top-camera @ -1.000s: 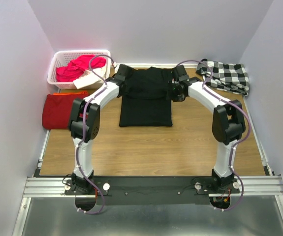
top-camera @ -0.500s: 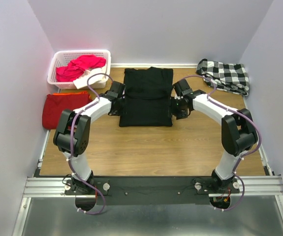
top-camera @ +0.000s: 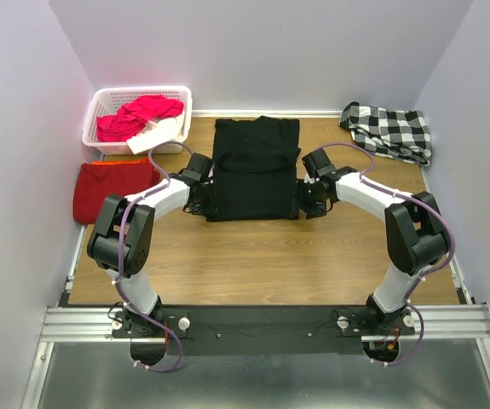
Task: Fold and stack the t-shirts
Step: Grab one side of the 2/3 rectangular tshirt with both arms
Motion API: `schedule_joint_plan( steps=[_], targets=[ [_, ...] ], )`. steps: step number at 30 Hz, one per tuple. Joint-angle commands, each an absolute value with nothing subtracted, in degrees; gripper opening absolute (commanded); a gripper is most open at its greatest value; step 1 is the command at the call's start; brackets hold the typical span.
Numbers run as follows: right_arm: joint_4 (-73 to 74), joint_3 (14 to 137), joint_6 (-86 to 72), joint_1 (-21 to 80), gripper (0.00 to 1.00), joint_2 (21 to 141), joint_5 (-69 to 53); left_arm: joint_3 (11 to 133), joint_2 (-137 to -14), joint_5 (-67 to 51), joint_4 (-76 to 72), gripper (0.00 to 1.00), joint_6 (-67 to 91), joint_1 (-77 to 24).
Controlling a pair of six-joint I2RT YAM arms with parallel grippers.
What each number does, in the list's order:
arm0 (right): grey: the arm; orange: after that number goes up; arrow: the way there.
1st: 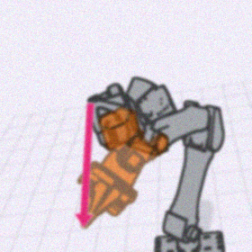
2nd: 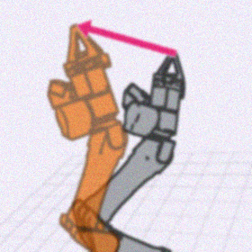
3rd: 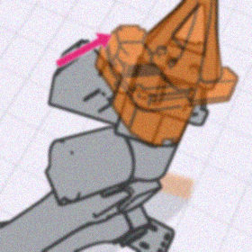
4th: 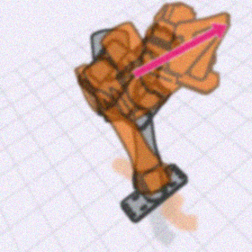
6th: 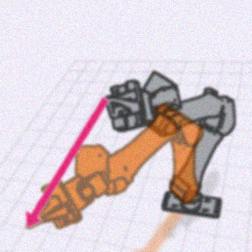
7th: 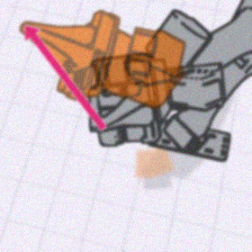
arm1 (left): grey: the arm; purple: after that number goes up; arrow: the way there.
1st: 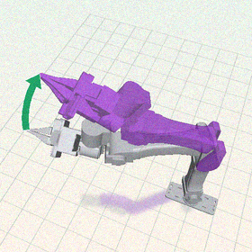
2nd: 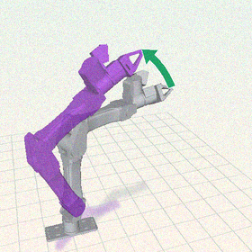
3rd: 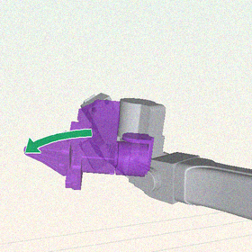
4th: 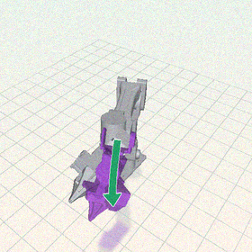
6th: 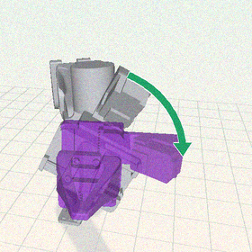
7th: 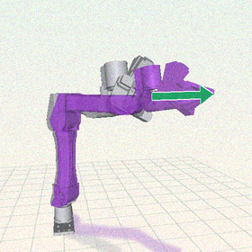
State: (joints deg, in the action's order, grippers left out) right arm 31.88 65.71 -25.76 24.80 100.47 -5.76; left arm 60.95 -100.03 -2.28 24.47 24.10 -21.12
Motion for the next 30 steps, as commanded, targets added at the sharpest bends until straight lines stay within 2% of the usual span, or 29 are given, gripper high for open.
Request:
schedule_joint_plan(
  steps=[1,10,23,26,29,30],
  targets=[
    [28.4,63.1,-27.2,24.9,0.65,98.4,-8.3,58.1,-97.4,-4.7,23.9,0.39,26.0,-21.3],
    [21.2,60.9,-27.5,24.8,0.65,99.9,-8.1,54.7,-97.0,-7.7,20.3,0.39,26.4,-21.2],
    [19.7,62.8,-27.2,24.9,0.62,103.6,-9.6,52.4,-98.1,-8.4,17.1,0.39,27.7,-20.8],
    [19.6,62.0,-27.4,24.9,0.54,103.7,-10.5,52.1,-98.3,-8.8,16.7,0.39,27.9,-20.8],
    [19.5,60.9,-28.0,24.9,0.39,103.2,-11.0,51.9,-98.3,-9.2,16.7,0.36,27.9,-20.8],
    [19.5,60.1,-28.1,24.9,0.31,102.8,-11.2,51.7,-98.3,-9.3,16.4,0.34,27.9,-20.8]
  ],
)
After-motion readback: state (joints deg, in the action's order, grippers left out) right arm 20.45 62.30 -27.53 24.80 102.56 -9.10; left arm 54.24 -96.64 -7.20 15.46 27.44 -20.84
